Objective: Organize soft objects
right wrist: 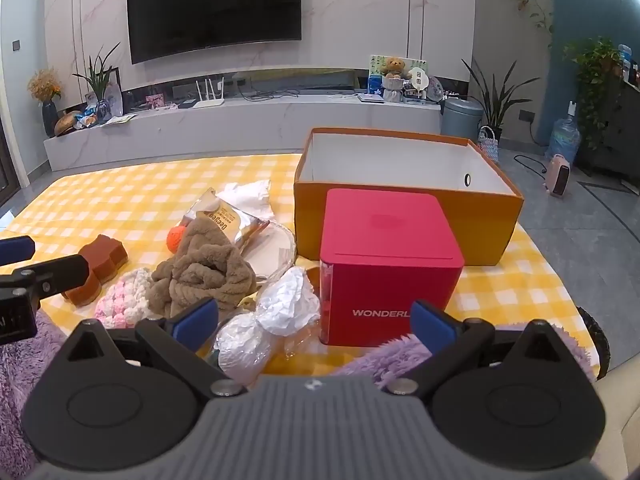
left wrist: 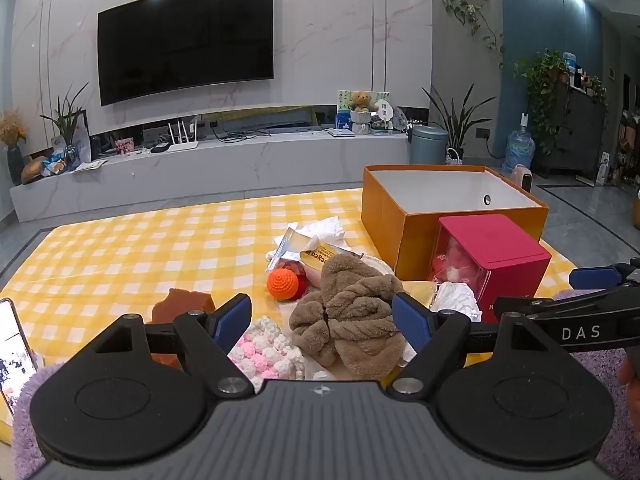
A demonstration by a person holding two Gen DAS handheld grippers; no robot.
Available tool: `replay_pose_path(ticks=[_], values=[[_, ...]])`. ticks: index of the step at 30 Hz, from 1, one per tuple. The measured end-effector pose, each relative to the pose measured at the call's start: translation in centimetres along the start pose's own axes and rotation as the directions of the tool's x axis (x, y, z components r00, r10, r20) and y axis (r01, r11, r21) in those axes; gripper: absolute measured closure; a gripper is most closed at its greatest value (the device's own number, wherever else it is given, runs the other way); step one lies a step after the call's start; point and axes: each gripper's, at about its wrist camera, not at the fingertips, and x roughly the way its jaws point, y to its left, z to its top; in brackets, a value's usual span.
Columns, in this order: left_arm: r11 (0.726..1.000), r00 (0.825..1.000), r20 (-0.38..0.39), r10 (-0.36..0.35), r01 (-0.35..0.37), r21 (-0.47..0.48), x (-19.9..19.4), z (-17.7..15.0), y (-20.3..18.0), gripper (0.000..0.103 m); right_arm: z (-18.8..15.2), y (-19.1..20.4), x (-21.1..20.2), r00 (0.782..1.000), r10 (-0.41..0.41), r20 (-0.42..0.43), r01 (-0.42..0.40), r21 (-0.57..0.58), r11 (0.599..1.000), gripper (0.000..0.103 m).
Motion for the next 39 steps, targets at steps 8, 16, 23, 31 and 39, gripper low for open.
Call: replay_pose_path(ticks=[8, 16, 23, 31, 39], values=[[1.0, 1.0, -0.001, 0.008, -0.008, -0.009, 0.12, 0.21, 0.27, 0.009, 0.07, 0.05, 0.09, 1.0, -0.001, -0.009, 0.001, 0.004, 1.0, 0.003], [1.0, 1.0, 0.003, 0.02, -0.02, -0.02, -0.24, 0.5, 0.4, 0.009, 0.12, 0.18, 0.25, 1.0, 0.012, -0.026, -0.012, 0.003, 1.0, 0.003], [1.0, 1.0, 0.007, 0.019, -0.019, -0.02, -0.39, 0.55, 0.48, 0.009, -0.11, 0.03, 0.05, 1.0, 0.012, -0.026, -0.012, 0.006, 1.0, 0.003], [0.999, 1.0, 0.009, 0.022, -0.022, -0.027, -0.63, 0.9, 0.45, 0.009, -0.16, 0.2, 0.19, 0.999, 0.014, -0.037, -0.014, 0.006, 1.0, 0.003], [0.999, 1.0, 0.009, 0.021, -0.02, -0.046, -0.54, 0.8, 0.79, 0.009, -0.31, 0.37, 0.27, 0.999, 0.016, -0.049, -0.016, 0.003, 1.0, 0.003]])
